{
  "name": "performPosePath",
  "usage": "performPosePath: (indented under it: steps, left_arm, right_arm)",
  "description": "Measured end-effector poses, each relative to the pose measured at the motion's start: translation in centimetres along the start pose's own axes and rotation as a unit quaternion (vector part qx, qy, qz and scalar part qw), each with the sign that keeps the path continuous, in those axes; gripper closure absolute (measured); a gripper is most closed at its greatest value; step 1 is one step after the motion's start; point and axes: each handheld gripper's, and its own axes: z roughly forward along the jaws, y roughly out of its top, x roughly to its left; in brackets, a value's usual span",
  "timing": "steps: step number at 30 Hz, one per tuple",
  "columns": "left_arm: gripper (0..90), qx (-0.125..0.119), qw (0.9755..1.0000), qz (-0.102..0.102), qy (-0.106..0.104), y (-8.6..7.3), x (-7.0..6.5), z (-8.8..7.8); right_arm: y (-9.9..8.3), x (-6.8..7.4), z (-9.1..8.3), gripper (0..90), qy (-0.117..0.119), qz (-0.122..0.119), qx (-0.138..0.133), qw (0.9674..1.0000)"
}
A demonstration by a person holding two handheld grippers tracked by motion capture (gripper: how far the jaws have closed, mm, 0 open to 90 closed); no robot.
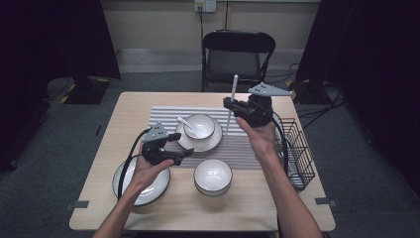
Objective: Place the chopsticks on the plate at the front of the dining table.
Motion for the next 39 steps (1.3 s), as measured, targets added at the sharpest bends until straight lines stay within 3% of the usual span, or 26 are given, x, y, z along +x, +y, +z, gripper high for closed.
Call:
performPosePath:
  steps: [3, 5, 11, 19, 23, 24, 27, 31, 33, 39]
  left_arm:
    - [23.9, 0.002, 1.0000, -0.001, -0.004, -0.1, 0.1, 0.0]
    - [24.0, -0.013, 0.9996, -0.018, -0.018, -0.2, 0.3, -0.1]
    - [27.1, -0.018, 0.9996, -0.009, -0.018, -0.1, 0.3, -0.3]
    - [38.7, -0.028, 0.9991, 0.000, -0.033, -0.1, 0.0, -0.2]
    - [40.3, -0.045, 0.9978, -0.014, -0.047, -0.1, 0.1, -0.3]
    - [40.7, -0.049, 0.9969, -0.025, -0.056, -0.1, 0.2, -0.4]
    - [41.9, -0.054, 0.9968, -0.025, -0.053, -0.1, 0.2, -0.3]
    - [50.9, -0.056, 0.9969, -0.018, -0.052, -0.1, 0.3, -0.5]
    - [57.5, -0.071, 0.9965, -0.022, -0.040, -0.3, 0.3, -0.7]
    - [70.6, -0.065, 0.9967, -0.031, -0.036, -0.9, 0.6, -1.0]
  right_arm:
    - [-0.1, 0.8, 0.7, 84.8, 0.010, -0.002, 0.003, 0.9999]
    - [-0.1, 1.4, 1.2, 84.8, 0.019, -0.001, 0.002, 0.9998]
    - [-0.1, 2.7, 2.4, 84.8, 0.048, 0.010, -0.003, 0.9988]
    - [-0.4, 4.8, 4.3, 84.8, 0.081, 0.013, 0.000, 0.9966]
    - [-0.6, 5.9, 5.1, 84.9, 0.097, 0.013, 0.003, 0.9952]
    - [-0.6, 6.1, 5.3, 84.8, 0.100, 0.014, 0.003, 0.9949]
    - [-0.7, 6.7, 5.8, 84.8, 0.110, 0.017, 0.002, 0.9937]
    - [-0.8, 7.6, 6.3, 84.8, 0.122, 0.016, 0.004, 0.9924]
    - [-0.9, 7.9, 6.4, 84.8, 0.128, 0.017, 0.005, 0.9916]
    - [-1.5, 8.2, 6.8, 84.8, 0.135, 0.022, 0.006, 0.9906]
